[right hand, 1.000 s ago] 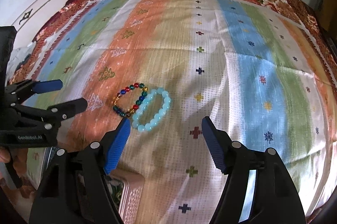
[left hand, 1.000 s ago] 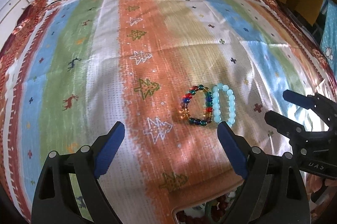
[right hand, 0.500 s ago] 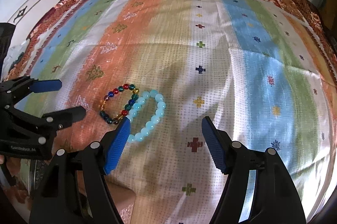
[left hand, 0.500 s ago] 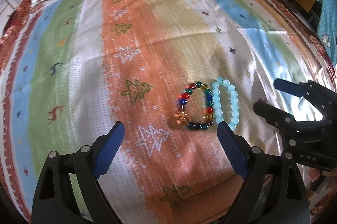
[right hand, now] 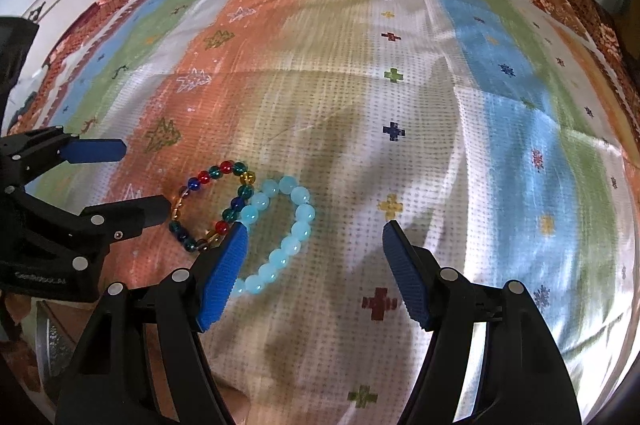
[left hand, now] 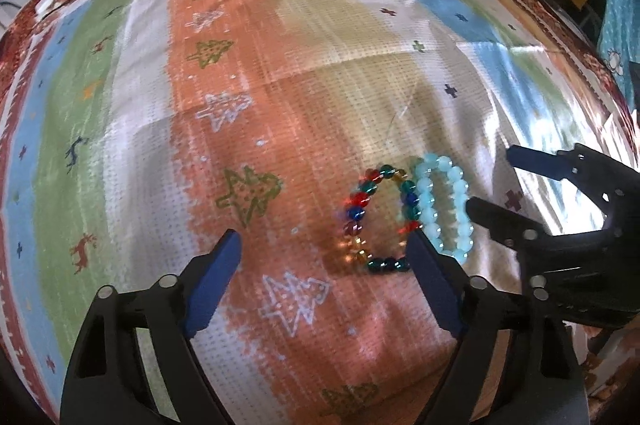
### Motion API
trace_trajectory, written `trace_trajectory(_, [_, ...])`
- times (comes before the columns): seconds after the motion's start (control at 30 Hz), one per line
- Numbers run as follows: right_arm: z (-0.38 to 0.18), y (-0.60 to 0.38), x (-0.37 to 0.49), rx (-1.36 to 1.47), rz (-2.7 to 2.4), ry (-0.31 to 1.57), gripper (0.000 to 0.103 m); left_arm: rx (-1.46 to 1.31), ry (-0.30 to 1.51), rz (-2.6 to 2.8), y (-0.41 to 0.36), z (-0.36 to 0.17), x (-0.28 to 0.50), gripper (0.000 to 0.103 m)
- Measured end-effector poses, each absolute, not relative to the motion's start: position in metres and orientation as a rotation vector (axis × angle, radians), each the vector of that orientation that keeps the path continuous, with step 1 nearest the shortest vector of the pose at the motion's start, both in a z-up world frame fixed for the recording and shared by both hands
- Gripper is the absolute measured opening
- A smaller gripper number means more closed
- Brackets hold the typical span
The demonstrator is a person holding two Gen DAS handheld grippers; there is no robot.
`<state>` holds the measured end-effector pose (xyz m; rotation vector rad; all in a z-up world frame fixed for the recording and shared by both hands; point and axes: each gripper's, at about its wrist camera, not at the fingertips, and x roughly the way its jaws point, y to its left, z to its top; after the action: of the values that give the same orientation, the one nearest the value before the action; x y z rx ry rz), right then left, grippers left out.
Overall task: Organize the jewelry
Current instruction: 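Move both open tools toward the multicolour and light-blue bead bracelets, then grasp the multicolour bracelet with the left tool while the right tool grasps the light-blue bracelet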
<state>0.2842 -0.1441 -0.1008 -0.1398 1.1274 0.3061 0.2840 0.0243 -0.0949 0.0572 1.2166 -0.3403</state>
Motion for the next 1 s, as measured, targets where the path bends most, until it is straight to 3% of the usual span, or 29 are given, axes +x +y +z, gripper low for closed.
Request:
trace_trajectory(0.23, [-0.108, -0.142, 0.287, -0.169, 0.304, 1.132, 0.07, 0.077, 1.261, -0.375, 0.017, -0.108, 0.295, 0.059])
trace_trajectory(0.37, [-0.115, -0.14, 0.287, -0.179, 0.303, 1.151, 0.068, 0.082, 1.267, -0.377, 0.017, -0.114, 0.298, 0.057])
trace_trajectory(0.43, [-0.118, -0.139, 0.287, -0.189, 0.304, 1.158, 0.062, 0.093, 1.26, -0.381, 0.016, -0.116, 0.298, 0.057])
trace_trajectory(0.67, [-0.122, -0.131, 0.284, -0.247, 0.3, 1.144, 0.062, 0.155, 1.244, -0.372, 0.013, -0.122, 0.299, 0.052])
trace_trajectory(0.87, [-0.125, -0.128, 0.287, -0.261, 0.311, 1.157, 0.062, 0.2, 1.223, -0.367, 0.014, -0.121, 0.299, 0.039])
trace_trajectory(1.0, [-0.124, -0.133, 0.29, -0.236, 0.298, 1.17, 0.047, 0.186, 1.229, -0.341, 0.021, -0.121, 0.302, 0.02])
